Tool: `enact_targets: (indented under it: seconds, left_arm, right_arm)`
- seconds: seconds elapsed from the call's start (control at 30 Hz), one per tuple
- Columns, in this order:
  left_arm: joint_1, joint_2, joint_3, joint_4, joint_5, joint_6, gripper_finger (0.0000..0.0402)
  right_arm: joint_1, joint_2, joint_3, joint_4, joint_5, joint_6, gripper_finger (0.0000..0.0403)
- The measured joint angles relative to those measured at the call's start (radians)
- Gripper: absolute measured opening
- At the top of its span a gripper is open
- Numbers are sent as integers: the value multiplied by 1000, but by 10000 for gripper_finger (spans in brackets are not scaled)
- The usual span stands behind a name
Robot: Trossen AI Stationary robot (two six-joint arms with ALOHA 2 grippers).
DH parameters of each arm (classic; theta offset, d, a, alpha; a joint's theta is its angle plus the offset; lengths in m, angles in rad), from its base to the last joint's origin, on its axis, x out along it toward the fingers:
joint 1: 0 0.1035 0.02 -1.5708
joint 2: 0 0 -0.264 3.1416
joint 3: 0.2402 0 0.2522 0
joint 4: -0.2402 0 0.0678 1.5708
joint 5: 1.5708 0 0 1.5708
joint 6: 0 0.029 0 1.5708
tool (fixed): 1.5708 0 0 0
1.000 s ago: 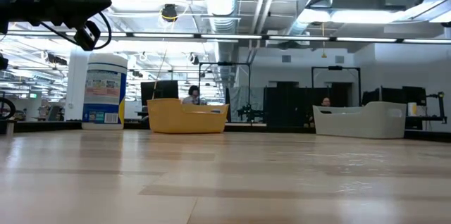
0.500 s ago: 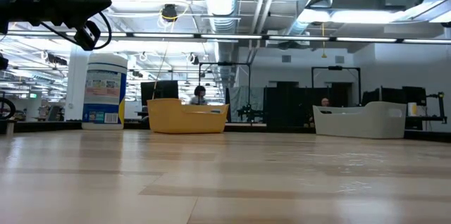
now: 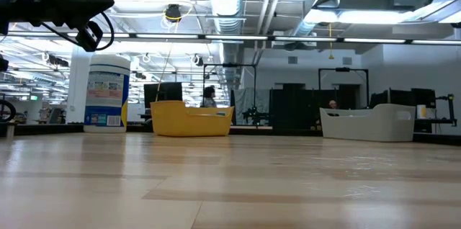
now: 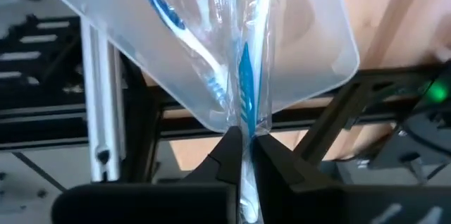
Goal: Pick & Place Travel size toiletries
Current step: Put the blue toothbrush into the white bin
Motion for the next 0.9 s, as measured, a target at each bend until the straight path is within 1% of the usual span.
enact_targets:
  seconds: [0.3,0.47,0.6,0.9]
  left_arm:
    - [0,0,0,3,-3,-3,1]
    - [0,0,0,4,-11,-3,1]
    - [0,0,0,4,-16,-3,1]
    - [0,0,0,6,-16,-5,1]
  right_arm:
    - [-7,52,-25,37,6,-170,25]
    - [-34,52,-51,117,53,-187,24]
    - [-56,52,-91,173,55,-222,24]
    - [-68,52,-137,199,58,-251,54]
